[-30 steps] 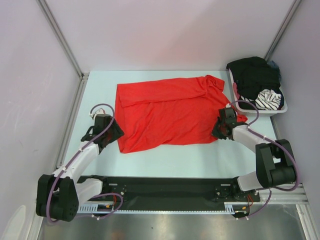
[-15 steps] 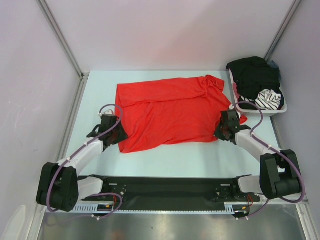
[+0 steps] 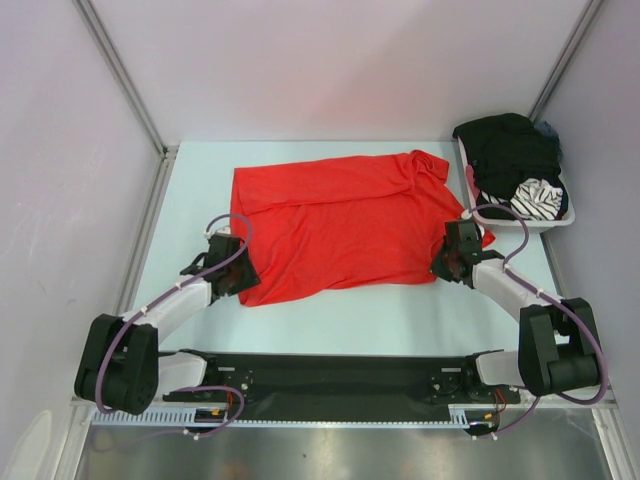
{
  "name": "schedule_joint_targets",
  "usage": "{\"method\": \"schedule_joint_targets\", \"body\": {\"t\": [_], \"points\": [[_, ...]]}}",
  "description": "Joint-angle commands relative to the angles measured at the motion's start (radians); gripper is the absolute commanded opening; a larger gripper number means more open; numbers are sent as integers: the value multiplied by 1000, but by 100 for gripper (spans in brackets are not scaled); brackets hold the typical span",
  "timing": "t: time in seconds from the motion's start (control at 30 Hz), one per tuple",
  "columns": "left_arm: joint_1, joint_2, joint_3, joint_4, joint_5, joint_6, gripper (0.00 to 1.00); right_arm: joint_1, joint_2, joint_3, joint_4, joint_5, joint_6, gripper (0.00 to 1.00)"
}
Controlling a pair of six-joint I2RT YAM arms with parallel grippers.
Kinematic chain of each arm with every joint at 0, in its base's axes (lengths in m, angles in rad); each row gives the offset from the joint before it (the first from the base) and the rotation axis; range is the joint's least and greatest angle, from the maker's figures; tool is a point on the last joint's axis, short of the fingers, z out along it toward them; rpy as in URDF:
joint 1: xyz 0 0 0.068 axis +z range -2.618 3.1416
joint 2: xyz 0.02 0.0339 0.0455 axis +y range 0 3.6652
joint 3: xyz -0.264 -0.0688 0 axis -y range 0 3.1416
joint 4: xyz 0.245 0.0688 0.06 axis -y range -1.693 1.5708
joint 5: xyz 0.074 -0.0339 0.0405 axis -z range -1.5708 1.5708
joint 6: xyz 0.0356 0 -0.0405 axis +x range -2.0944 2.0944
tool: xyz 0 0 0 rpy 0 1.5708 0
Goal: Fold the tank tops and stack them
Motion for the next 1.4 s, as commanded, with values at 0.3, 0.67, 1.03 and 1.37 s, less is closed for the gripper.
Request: {"method": "schedule_joint_targets", "body": {"t": [0.3,0.67,1.03,1.37], "points": [[-43,19,-32,21,-11,-19,46,-24,11,-13,27,-29,-11,0],[-43,-83,22,-107,-148,-19,0,-30,-9,-7,11,-27,-9,0],[-22,-289,46,-271,-192,-83,1,-33,-55,29,-49,-18,-12,0],[103,-447,-58,-313,-80,-210,0,-33,-89,19,-78,-40,-6,0]]}}
